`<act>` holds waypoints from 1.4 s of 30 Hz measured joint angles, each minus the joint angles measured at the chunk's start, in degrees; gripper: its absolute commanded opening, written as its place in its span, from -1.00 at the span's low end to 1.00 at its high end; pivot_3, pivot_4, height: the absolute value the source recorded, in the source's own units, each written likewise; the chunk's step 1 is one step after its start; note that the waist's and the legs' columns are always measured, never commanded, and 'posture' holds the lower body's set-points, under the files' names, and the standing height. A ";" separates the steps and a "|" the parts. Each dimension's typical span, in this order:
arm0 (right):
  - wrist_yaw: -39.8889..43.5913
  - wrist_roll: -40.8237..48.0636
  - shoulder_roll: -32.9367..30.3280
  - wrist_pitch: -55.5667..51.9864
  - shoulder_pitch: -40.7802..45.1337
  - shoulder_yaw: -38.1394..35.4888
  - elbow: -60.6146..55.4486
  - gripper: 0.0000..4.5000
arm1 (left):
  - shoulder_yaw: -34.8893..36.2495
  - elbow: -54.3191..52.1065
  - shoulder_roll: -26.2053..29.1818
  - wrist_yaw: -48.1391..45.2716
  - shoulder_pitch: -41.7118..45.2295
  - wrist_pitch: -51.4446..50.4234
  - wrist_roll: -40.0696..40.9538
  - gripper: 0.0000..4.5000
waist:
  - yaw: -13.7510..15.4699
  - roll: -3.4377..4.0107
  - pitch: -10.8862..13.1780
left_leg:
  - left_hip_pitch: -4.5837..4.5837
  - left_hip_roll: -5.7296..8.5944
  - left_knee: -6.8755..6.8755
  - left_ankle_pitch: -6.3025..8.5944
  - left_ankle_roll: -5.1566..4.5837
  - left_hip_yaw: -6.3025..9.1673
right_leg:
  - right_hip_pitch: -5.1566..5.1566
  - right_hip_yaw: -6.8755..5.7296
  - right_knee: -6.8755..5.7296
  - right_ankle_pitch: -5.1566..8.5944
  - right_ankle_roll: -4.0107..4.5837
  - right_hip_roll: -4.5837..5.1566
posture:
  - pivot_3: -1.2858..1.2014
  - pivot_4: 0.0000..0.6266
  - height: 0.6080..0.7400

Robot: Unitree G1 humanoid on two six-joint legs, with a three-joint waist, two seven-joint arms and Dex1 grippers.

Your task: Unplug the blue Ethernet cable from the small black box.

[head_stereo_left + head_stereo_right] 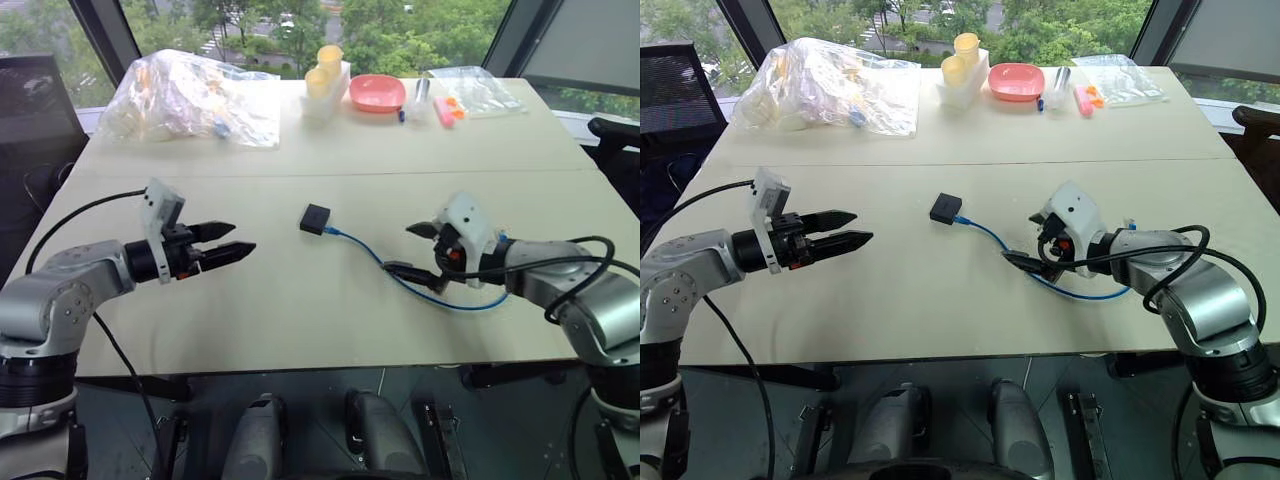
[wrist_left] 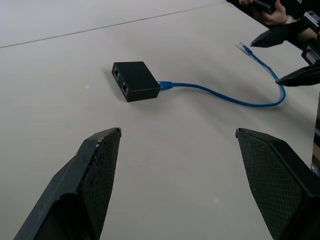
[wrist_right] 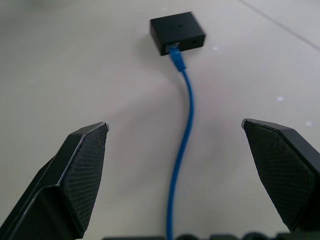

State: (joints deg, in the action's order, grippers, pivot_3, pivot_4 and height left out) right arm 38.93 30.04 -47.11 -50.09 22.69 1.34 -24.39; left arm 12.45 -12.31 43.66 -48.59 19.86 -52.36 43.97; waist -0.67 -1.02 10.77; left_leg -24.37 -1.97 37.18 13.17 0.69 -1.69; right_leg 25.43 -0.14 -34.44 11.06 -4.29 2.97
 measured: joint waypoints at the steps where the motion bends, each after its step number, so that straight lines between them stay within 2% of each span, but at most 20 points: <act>1: 0.07 -0.04 0.10 0.16 0.02 0.00 0.01 1.00 | -0.01 0.00 0.09 -0.19 -0.08 -0.08 0.14 0.71 | 0.00 0.00 0.00 | 0.00 0.00 0.00 0.00 0.00 0.00 | 0.00 0.00 0.00 0.00 0.00 0.00 | 0.03 -0.52 1.00; 20: -1.49 -0.47 4.14 0.53 0.26 -0.47 -0.11 1.00 | -0.49 0.51 0.34 0.07 -0.72 1.66 -1.68 0.71 | 0.02 0.00 0.00 | 0.00 0.00 0.01 0.00 0.00 0.00 | -0.01 0.00 -0.02 -0.01 0.00 0.00 | 0.03 -0.52 1.00; 27: -0.51 -2.10 2.87 -1.92 5.07 2.14 3.42 1.00 | -5.11 7.07 1.14 -3.52 4.92 7.55 -7.26 0.71 | 0.03 0.00 0.00 | 0.02 0.01 0.08 0.00 0.00 -0.01 | -0.02 0.00 -0.05 -0.02 0.03 -0.01 | 0.03 -0.52 1.00; 34: 5.92 -8.92 3.65 2.47 13.26 12.15 14.66 1.00 | -11.70 16.32 5.56 -16.16 13.39 13.54 -12.31 0.71 | -0.15 0.00 0.00 | 0.01 0.00 -0.01 0.00 -0.01 -0.05 | 0.01 0.01 -0.06 -0.01 0.00 -0.04 | 0.03 -0.52 1.00; 38: 12.47 -13.72 11.86 9.07 22.70 19.39 32.24 1.00 | -17.54 20.49 7.23 -27.04 19.44 16.00 -14.95 0.71 | -0.45 -0.08 0.05 | 0.03 -0.04 0.10 -0.01 -0.01 -0.05 | 0.01 0.02 -0.14 -0.04 0.04 -0.14 | 0.03 -0.52 1.00; 42: 15.19 -18.20 19.79 16.87 29.15 21.65 50.61 1.00 | -17.92 21.43 5.31 -28.38 21.47 17.83 -16.02 0.71 | -0.23 -0.08 0.05 | -0.01 -0.03 0.10 -0.01 -0.01 -0.04 | 0.05 0.04 -0.28 -0.01 -0.02 -0.12 | 0.03 -0.52 1.00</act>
State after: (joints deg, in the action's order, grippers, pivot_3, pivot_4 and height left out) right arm 54.12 11.84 -27.32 -33.22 51.84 22.99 26.21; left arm -5.48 9.13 48.96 -76.97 41.33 -34.52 27.94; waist -0.90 -1.09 10.82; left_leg -24.37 -2.01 37.29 13.17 0.68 -1.72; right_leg 25.49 -0.10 -34.72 11.05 -4.31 2.85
